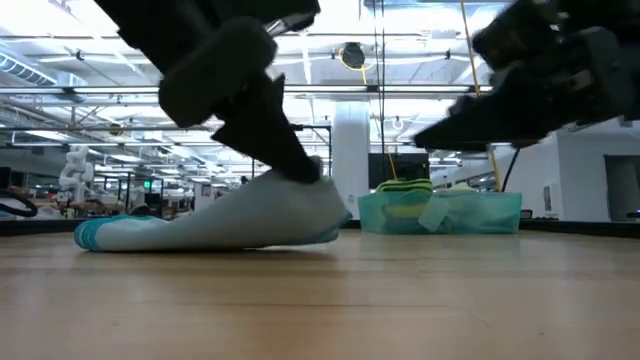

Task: Fold microfiber towels
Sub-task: Fold the blue microfiber cloth

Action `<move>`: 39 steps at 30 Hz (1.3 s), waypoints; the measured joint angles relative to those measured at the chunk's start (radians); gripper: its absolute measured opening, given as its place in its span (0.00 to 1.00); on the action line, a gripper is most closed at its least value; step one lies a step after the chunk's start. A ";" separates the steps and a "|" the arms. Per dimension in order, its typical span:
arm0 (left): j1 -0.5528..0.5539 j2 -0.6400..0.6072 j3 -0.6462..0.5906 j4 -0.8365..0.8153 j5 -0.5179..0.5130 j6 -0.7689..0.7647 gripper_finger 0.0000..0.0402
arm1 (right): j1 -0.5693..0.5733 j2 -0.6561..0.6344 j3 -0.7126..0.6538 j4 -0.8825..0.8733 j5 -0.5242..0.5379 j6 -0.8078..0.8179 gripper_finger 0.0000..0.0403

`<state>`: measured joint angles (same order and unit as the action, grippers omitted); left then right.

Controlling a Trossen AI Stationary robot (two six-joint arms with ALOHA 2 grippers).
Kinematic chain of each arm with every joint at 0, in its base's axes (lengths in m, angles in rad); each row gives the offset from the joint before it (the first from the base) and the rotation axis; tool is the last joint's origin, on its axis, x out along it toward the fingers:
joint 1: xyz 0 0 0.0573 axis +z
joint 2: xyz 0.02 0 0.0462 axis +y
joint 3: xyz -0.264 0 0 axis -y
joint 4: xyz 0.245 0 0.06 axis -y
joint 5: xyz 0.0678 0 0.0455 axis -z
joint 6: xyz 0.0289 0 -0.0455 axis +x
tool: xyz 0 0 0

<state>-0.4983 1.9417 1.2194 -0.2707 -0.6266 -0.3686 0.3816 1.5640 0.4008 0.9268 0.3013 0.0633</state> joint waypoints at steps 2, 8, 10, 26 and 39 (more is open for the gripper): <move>-0.010 -0.011 0.000 -0.020 -0.004 0.000 0.02 | -0.009 0.088 0.076 -0.003 -0.042 -0.040 0.44; -0.036 -0.022 0.000 -0.020 -0.012 -0.015 0.01 | -0.030 0.278 0.248 -0.004 -0.082 -0.135 0.57; -0.054 -0.028 0.001 -0.022 -0.021 -0.048 0.01 | -0.038 0.308 0.284 -0.005 -0.109 -0.153 0.61; -0.203 -0.037 0.001 -0.101 -0.217 -0.196 0.01 | -0.049 0.468 0.497 -0.049 -0.221 -0.261 0.66; -0.332 -0.038 0.001 -0.210 -0.376 -0.365 0.01 | -0.053 0.468 0.543 -0.059 -0.286 -0.246 0.38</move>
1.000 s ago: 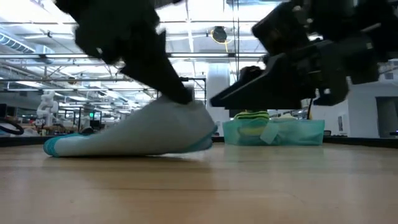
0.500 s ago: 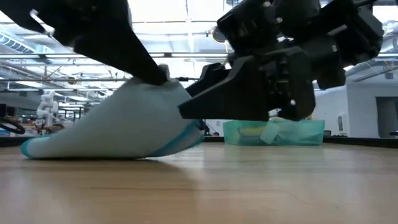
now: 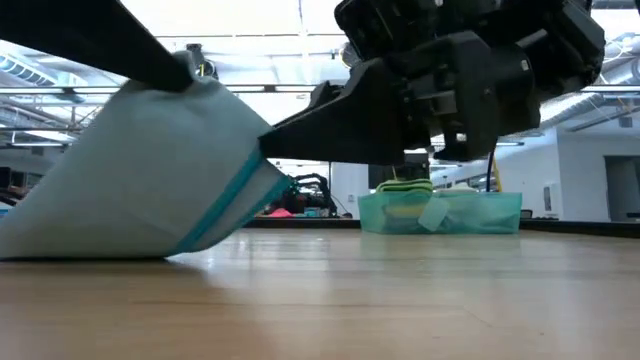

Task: Fold microfiber towels
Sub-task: Fold the blue microfiber cloth

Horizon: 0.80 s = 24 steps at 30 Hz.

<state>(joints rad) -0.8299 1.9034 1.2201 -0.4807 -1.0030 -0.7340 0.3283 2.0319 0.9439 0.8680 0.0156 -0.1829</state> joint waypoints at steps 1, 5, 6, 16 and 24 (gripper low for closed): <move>-0.007 0.000 0.000 -0.003 -0.009 -0.005 0.01 | -0.002 0.000 0.003 -0.001 -0.012 0.020 0.40; -0.030 0.000 0.000 -0.004 -0.047 -0.008 0.01 | -0.013 0.000 0.032 -0.033 -0.024 0.080 0.50; -0.032 0.000 0.000 -0.004 -0.049 -0.009 0.01 | -0.014 0.000 0.038 -0.043 -0.027 0.083 0.52; -0.035 0.000 0.000 -0.011 -0.052 -0.010 0.01 | -0.015 0.055 0.142 -0.100 -0.110 0.092 0.42; -0.038 0.000 0.000 -0.023 -0.054 -0.010 0.01 | -0.020 0.047 0.156 -0.179 -0.121 0.059 0.04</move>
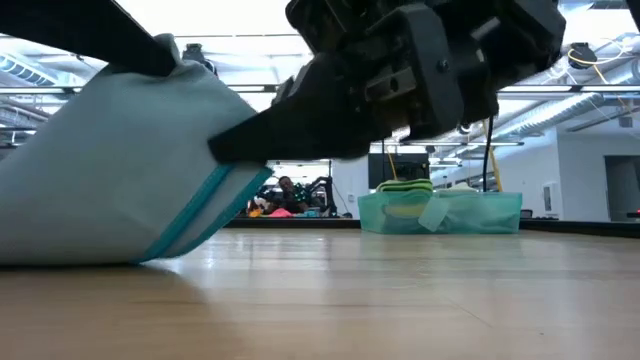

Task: Fold microfiber towels
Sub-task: Fold the blue microfiber cloth

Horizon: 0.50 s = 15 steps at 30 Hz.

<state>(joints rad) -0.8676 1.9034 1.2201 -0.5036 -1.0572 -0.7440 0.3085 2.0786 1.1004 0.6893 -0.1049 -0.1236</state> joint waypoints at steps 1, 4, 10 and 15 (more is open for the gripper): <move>0.004 0.000 0.000 -0.003 -0.008 0.006 0.01 | 0.000 -0.017 0.000 -0.023 0.007 -0.010 0.03; 0.025 0.000 0.000 0.005 -0.043 0.066 0.01 | 0.000 -0.091 0.000 -0.135 0.057 -0.031 0.05; 0.138 -0.001 0.000 0.045 -0.086 0.230 0.01 | 0.000 -0.294 0.000 -0.453 0.214 -0.065 0.02; 0.281 -0.037 0.001 0.255 0.001 0.500 0.02 | 0.001 -0.453 -0.002 -0.709 0.332 -0.024 0.03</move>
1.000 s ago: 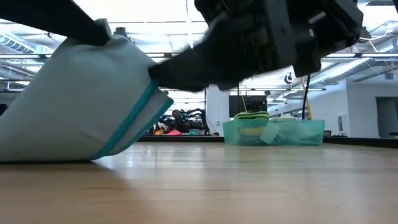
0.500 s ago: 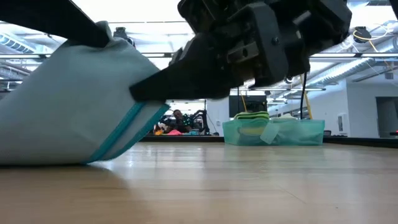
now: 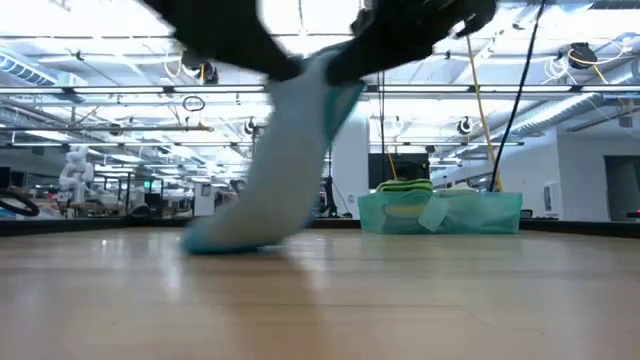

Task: Fold microfiber towels
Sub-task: Fold the blue microfiber cloth

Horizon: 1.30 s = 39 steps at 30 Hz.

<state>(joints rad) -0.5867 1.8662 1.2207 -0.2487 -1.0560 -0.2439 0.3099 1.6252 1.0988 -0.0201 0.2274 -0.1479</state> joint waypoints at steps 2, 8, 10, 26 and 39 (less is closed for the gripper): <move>0.049 -0.026 0.000 0.088 0.076 0.096 0.02 | 0.003 -0.061 0.000 -0.114 0.042 0.030 0.03; 0.198 -0.105 0.000 0.243 0.293 0.331 0.01 | 0.018 -0.207 0.001 -0.339 0.112 0.150 0.03; 0.252 -0.110 0.000 0.286 0.342 0.400 0.02 | 0.023 -0.240 0.001 -0.384 0.157 0.240 0.03; 0.324 -0.101 0.000 0.281 0.394 0.381 0.02 | -0.032 -0.221 0.001 -0.462 0.301 0.225 0.03; 0.387 -0.129 -0.001 0.249 0.594 0.349 0.02 | -0.135 -0.262 -0.049 -0.458 0.188 0.182 0.03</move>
<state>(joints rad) -0.1999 1.7370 1.2201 0.0005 -0.4622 0.1052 0.1753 1.3632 1.0494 -0.4785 0.4154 0.0338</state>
